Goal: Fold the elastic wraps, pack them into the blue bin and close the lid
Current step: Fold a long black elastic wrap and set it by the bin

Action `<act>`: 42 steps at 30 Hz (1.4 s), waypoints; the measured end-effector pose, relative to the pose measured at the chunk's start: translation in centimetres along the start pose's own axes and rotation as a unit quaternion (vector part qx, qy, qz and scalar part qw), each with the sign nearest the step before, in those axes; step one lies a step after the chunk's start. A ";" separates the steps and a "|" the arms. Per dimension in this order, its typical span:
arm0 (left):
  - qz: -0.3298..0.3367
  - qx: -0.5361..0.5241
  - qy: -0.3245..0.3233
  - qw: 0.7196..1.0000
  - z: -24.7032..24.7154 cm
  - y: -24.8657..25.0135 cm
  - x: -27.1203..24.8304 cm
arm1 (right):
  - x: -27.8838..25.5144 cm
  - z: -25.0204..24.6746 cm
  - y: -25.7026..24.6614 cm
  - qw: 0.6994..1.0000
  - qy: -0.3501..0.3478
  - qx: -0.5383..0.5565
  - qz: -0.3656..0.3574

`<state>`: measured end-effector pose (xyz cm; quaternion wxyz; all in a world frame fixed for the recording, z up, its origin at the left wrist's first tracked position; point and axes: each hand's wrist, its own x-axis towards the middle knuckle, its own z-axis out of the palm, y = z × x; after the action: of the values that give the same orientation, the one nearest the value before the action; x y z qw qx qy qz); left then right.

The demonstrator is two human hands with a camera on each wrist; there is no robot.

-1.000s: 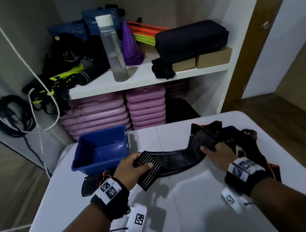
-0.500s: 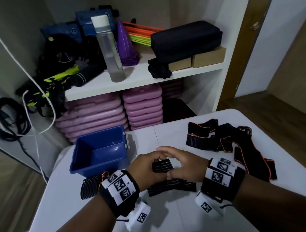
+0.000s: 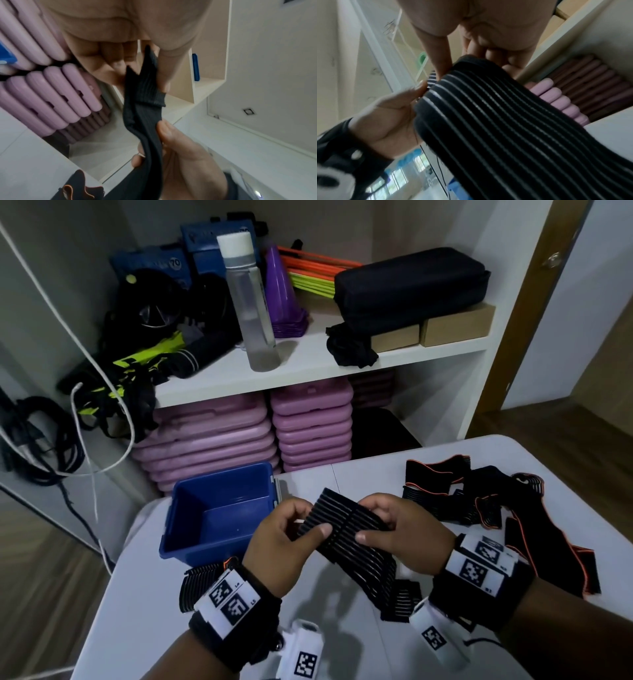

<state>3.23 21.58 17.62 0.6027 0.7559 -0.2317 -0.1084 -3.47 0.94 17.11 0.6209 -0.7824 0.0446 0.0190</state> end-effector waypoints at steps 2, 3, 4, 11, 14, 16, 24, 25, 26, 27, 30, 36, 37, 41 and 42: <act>0.021 -0.015 -0.019 1.000 0.1 0.4 -0.4 | 0.3 0.2 0.1 1.000 0.008 0.027 0.003; 0.035 -0.012 -0.033 0.999 0.1 0.3 -0.6 | 0.4 0.2 0.0 1.000 0.009 0.027 -0.001; 0.050 0.004 -0.051 0.997 0.0 0.1 -0.7 | 0.4 0.3 0.0 1.000 0.006 0.025 -0.005; 0.046 0.007 -0.120 0.992 -1.0 0.2 -0.6 | -0.2 0.6 -0.6 0.998 -0.010 -0.038 -0.053; 0.073 0.044 -0.084 0.993 -1.2 0.5 -0.2 | -0.9 1.1 -1.3 0.991 0.026 -0.084 -0.104; 0.093 0.068 -0.065 0.991 -1.1 0.8 -0.1 | -1.4 1.5 -1.6 0.989 0.034 -0.075 -0.126; 0.047 -0.056 -0.054 0.996 -0.5 2.1 -0.7 | -1.3 0.8 -1.6 0.991 0.044 -0.068 -0.104; 0.034 -0.073 -0.041 0.996 -0.6 2.0 -0.6 | -1.4 0.4 -1.5 0.993 0.036 -0.054 -0.101; 0.019 -0.087 -0.028 0.996 -0.8 2.0 -0.4 | -1.5 0.1 -1.5 0.994 0.027 -0.039 -0.096; 0.015 -0.090 -0.018 0.996 -1.0 1.9 -0.3 | -1.6 -0.3 -1.4 0.995 0.019 -0.029 -0.089; 0.029 -0.077 -0.014 0.997 -1.5 1.8 -0.2 | -2.2 -1.2 -1.2 0.997 0.001 -0.014 -0.076; 0.079 0.015 -0.015 0.997 -0.6 2.1 -0.3 | -2.7 -1.4 -1.6 0.996 -0.006 0.035 -0.082; 0.088 0.011 -0.021 0.996 -0.2 2.5 -0.5 | -2.7 -1.3 -1.9 0.996 0.000 0.039 -0.084; 0.118 -0.040 -0.044 0.991 1.4 3.6 -1.2 | -2.2 -0.9 -3.1 0.995 0.012 0.036 -0.094; 0.113 -0.051 -0.047 0.991 1.6 3.6 -1.3 | -2.2 -0.9 -3.2 0.995 0.018 0.028 -0.092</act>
<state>0.56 20.21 20.57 0.6374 0.6870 -0.3378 -0.0872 -5.33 0.91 20.61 0.6408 -0.7657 -0.0159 -0.0530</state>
